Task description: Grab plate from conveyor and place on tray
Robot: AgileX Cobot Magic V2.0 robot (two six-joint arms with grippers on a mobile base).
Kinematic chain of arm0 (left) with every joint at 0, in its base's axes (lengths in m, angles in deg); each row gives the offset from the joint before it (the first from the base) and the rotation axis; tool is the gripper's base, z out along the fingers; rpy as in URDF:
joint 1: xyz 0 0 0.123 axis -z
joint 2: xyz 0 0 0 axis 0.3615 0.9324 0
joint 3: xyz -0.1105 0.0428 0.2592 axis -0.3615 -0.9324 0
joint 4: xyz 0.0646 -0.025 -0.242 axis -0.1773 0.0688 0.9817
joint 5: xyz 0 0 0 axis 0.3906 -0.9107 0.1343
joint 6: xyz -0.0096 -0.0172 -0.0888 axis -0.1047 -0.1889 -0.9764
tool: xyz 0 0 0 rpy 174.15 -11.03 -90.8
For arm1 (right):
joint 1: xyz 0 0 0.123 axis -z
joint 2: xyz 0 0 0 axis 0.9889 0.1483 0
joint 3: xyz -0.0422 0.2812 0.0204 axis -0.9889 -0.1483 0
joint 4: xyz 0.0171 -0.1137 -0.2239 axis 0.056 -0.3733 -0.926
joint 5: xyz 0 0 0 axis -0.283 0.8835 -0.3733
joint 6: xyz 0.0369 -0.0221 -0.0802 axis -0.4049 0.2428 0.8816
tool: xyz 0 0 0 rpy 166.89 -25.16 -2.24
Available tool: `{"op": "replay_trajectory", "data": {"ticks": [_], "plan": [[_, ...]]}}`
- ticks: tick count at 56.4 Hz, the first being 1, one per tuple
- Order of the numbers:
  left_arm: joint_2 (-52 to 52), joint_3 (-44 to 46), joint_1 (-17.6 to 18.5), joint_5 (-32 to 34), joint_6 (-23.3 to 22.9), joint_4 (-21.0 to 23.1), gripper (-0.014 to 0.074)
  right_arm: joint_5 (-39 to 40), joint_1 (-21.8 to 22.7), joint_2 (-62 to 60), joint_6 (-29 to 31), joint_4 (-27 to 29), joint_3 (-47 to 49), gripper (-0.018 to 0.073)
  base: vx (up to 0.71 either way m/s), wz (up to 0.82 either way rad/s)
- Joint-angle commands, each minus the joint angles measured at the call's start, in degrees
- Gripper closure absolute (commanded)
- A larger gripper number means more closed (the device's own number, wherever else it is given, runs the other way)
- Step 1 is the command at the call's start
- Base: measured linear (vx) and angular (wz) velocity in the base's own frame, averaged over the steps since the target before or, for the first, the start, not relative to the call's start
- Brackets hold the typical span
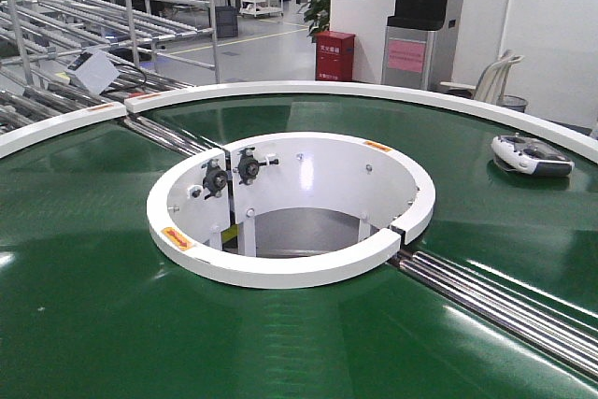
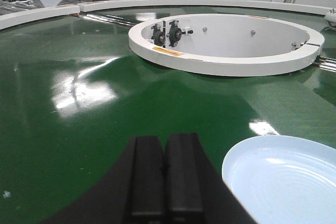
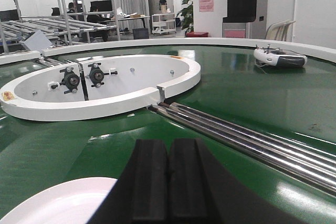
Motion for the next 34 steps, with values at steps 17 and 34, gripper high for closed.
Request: {"op": "replay_trajectory", "data": {"ticks": [17, 34], "plan": [[-0.3, -1.1, 0.3, 4.6, -0.4, 0.0, 0.0594, 4.9, 0.2, -0.6, 0.2, -0.4, -0.8, 0.0568, 0.0, 0.0], [-0.3, -1.1, 0.3, 6.8, -0.4, 0.0, 0.0594, 7.9, 0.2, -0.6, 0.2, -0.2, -0.8, 0.0568, 0.0, 0.0]]}}
